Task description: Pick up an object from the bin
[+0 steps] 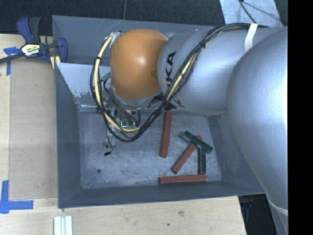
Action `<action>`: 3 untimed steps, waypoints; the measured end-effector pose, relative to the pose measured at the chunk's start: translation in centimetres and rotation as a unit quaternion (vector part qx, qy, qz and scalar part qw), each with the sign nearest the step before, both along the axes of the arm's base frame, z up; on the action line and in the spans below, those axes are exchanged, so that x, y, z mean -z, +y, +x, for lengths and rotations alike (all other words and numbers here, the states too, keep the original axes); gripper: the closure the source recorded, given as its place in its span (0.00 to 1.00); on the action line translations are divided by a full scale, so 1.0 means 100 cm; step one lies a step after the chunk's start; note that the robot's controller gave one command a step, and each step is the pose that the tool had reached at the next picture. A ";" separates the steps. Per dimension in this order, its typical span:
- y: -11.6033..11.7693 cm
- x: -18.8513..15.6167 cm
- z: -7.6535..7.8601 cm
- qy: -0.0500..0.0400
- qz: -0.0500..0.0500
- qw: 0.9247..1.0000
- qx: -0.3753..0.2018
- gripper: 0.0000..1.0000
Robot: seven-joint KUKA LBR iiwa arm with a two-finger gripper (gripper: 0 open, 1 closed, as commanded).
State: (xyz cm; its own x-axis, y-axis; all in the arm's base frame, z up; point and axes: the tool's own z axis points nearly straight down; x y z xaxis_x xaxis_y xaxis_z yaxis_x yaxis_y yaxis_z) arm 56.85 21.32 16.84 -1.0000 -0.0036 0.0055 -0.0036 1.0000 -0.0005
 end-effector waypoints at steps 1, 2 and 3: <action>-0.043 0.103 0.058 -0.002 0.000 0.998 0.059 0.00; -0.036 0.066 0.061 -0.006 0.001 0.995 0.098 0.00; -0.027 0.047 0.057 -0.006 0.001 0.980 0.201 0.00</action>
Offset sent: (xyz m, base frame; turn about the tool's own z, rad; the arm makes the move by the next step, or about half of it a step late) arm 0.0577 -0.0402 -0.0984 0.1155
